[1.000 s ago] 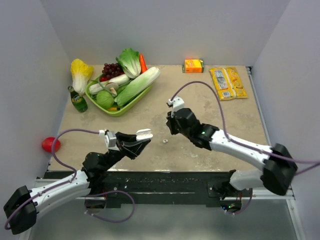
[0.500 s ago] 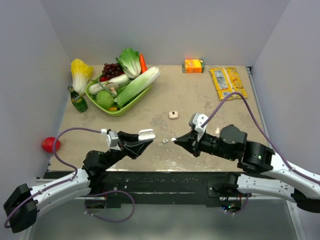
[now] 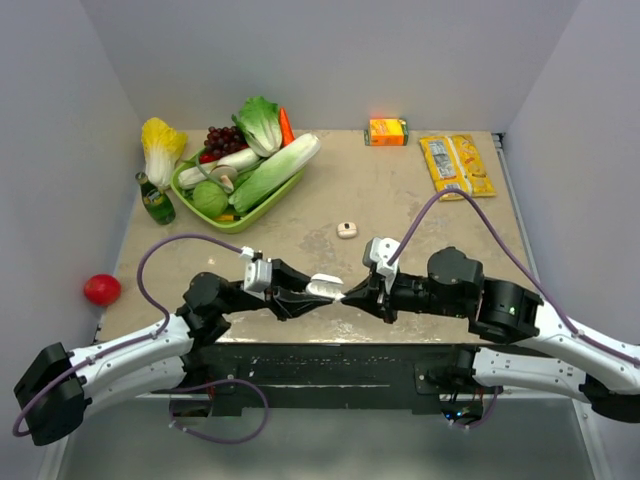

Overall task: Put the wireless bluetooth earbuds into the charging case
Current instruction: Place the earbud in the charging case.

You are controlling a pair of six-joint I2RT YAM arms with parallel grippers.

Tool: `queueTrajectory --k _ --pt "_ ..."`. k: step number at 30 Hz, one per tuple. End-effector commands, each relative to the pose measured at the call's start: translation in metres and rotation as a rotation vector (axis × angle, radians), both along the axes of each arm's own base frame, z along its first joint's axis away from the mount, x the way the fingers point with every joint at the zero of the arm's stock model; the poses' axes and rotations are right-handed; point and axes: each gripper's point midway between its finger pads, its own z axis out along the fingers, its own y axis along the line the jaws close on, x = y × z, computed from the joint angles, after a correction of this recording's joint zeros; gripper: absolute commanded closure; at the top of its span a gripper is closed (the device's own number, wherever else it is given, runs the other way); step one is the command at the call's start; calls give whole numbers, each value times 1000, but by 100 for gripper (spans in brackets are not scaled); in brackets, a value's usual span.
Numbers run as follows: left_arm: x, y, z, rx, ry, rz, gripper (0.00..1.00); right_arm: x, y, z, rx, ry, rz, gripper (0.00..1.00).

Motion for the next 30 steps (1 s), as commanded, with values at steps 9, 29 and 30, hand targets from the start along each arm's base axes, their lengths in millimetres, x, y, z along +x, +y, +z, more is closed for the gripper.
queueTrajectory --k 9,29,30 --pt "-13 -6 9 20 -87 -98 100 -6 11 25 36 -23 65 100" --pt "-24 -4 23 -27 -109 -150 100 -7 6 -2 -56 -31 82 100" --pt "-24 -4 24 -30 -109 -151 100 -7 6 -2 -56 -30 83 100"
